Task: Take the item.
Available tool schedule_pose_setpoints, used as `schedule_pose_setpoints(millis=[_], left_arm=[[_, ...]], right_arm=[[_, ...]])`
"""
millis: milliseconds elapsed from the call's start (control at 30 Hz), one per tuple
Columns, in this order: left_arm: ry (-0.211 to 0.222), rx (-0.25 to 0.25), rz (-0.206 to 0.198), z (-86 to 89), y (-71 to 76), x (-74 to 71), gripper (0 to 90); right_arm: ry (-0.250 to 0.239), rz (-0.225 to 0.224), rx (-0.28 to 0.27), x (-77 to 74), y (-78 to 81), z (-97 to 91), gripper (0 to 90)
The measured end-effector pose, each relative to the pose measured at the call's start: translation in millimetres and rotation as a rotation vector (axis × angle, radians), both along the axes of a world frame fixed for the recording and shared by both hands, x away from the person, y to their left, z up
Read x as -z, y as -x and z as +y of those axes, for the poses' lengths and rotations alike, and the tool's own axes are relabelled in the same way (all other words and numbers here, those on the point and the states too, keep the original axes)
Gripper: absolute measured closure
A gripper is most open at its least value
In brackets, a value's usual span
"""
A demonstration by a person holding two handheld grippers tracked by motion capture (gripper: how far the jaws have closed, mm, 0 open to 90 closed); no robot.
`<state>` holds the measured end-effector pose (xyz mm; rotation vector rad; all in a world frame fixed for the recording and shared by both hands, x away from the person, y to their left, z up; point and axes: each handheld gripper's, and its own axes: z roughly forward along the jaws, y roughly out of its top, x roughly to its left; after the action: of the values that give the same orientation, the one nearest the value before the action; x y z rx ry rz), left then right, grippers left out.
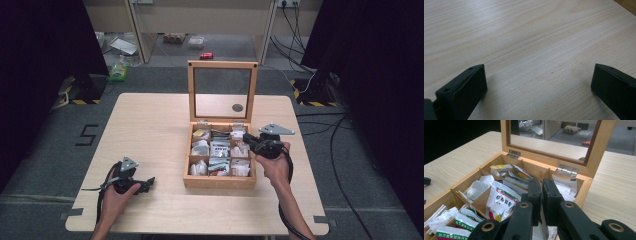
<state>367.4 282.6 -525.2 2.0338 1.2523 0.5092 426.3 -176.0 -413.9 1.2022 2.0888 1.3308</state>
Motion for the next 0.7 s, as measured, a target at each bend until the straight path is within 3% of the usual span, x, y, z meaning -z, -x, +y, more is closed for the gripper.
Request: schedule_pose_setpoints(millis=[400,700], left_arm=[[0.0,0.0,0.0,0.0,0.0,0.0,0.0],[0.0,0.0,0.0,0.0,0.0,0.0,0.0]], right_arm=[[-0.044,-0.013,0.059,-7.0,4.5,-33.6,85.9],[-0.045,0.003,0.114,1.1,0.7,-53.2,85.9]])
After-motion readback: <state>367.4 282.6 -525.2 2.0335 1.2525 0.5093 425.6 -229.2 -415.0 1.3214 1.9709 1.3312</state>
